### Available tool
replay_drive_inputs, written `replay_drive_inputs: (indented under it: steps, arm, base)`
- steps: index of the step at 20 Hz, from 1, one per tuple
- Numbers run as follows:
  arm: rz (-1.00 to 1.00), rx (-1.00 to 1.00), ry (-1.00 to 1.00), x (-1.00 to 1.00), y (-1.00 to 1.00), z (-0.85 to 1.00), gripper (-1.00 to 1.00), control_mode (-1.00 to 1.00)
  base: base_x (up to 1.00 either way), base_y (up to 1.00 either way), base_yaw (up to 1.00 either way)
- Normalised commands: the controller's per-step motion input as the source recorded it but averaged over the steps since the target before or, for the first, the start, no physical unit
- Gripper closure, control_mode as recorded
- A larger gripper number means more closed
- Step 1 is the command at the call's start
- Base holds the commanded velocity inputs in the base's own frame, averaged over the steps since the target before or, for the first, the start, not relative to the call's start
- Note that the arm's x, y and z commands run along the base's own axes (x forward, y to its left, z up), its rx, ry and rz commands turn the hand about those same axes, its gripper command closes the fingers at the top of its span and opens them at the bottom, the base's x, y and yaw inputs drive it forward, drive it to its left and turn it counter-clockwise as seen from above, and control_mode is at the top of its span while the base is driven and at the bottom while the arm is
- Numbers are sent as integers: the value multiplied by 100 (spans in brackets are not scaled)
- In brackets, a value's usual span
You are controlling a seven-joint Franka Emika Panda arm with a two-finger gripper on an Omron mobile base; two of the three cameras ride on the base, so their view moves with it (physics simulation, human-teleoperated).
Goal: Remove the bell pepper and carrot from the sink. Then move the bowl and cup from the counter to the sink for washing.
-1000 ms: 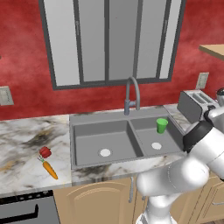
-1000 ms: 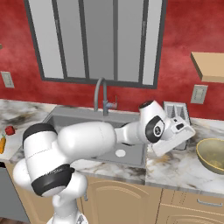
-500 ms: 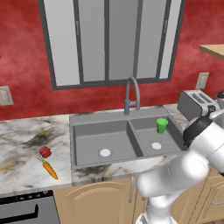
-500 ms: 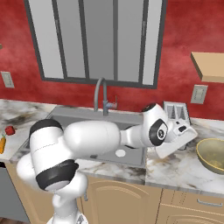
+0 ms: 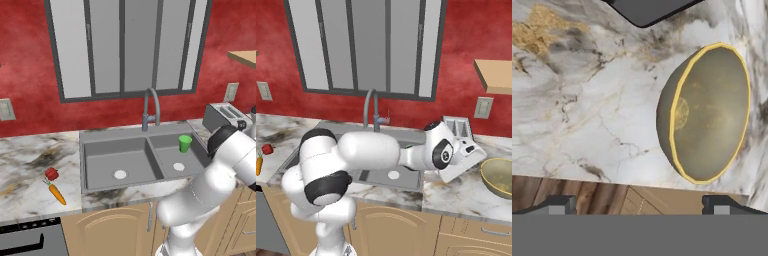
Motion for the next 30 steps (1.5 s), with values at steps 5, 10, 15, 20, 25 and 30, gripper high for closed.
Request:
replay_drive_inputs:
  steps: [5,10,15,20,25,30]
  arm:
    - [2,4,0,5,-10,-6,-100,-100]
    - [2,4,0,7,-11,-10,-100,-100]
    - [2,2,0,11,-14,-10,-100,-100]
    - [3,0,0,11,-21,-10,-100,-100]
    - [4,2,0,9,-17,-7,-100,-100]
    - [2,2,0,10,-18,-2,-100,-100]
  base:
    - [0,0,0]
    - [0,0,0]
    - [0,0,0]
    - [0,0,0]
    - [0,0,0]
    - [0,0,0]
